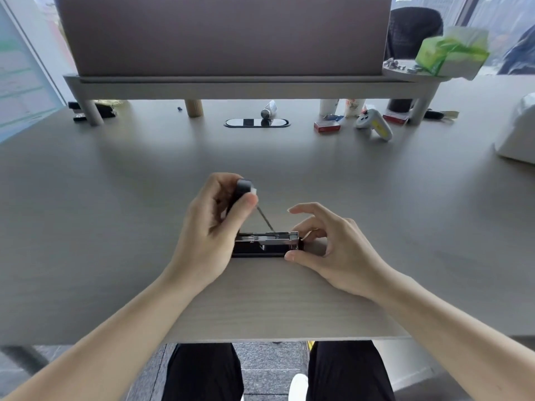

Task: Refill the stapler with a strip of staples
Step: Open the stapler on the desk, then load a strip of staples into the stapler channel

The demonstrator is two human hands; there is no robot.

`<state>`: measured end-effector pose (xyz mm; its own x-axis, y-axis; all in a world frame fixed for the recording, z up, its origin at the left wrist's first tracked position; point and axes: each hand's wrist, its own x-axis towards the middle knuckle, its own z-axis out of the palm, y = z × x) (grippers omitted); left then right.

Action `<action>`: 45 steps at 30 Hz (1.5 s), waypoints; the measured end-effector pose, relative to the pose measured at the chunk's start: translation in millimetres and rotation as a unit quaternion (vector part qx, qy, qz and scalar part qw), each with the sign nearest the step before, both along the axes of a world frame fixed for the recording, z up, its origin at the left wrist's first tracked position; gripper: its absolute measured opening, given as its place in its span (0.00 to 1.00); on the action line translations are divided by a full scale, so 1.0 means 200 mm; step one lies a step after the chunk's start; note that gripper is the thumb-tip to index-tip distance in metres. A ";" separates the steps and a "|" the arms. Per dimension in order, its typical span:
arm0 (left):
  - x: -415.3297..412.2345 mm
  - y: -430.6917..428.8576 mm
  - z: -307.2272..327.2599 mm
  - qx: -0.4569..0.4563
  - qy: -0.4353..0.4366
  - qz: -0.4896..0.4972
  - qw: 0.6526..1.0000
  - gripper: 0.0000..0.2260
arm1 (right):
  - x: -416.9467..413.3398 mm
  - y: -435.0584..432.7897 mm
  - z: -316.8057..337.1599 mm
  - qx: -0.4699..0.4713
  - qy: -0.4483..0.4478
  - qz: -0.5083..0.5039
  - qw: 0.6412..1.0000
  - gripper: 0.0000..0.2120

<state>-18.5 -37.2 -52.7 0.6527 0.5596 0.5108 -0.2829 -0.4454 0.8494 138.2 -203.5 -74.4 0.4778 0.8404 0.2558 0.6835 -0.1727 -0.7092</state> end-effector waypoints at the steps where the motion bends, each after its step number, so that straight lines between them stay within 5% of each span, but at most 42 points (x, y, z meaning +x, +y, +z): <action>1: -0.02 0.01 0.00 -0.003 -0.017 0.015 1.000 0.08 | 0.00 0.00 0.00 0.001 0.001 0.000 1.000 0.30; 12: -0.34 0.23 -0.05 -0.104 0.034 0.071 0.991 0.04 | 0.00 0.01 -0.01 0.007 0.000 0.004 1.000 0.30; 16: -0.41 0.28 -0.02 0.095 0.184 0.131 0.970 0.06 | 0.00 0.01 -0.01 0.002 -0.005 0.004 1.000 0.30; 20: -0.39 0.26 0.12 0.425 0.267 0.105 0.859 0.11 | 0.00 0.01 -0.01 0.005 -0.005 0.000 1.000 0.30; 23: -0.33 0.22 0.15 0.472 0.329 0.060 0.816 0.15 | 0.00 0.00 -0.01 0.004 -0.003 -0.002 1.000 0.30; 34: -0.32 0.24 -0.01 0.295 0.291 0.038 0.910 0.10 | 0.00 0.00 -0.01 0.004 -0.006 -0.001 1.000 0.30; 45: -0.33 0.23 0.04 0.311 0.335 0.040 0.888 0.16 | 0.01 0.00 -0.01 -0.012 -0.026 0.006 1.000 0.29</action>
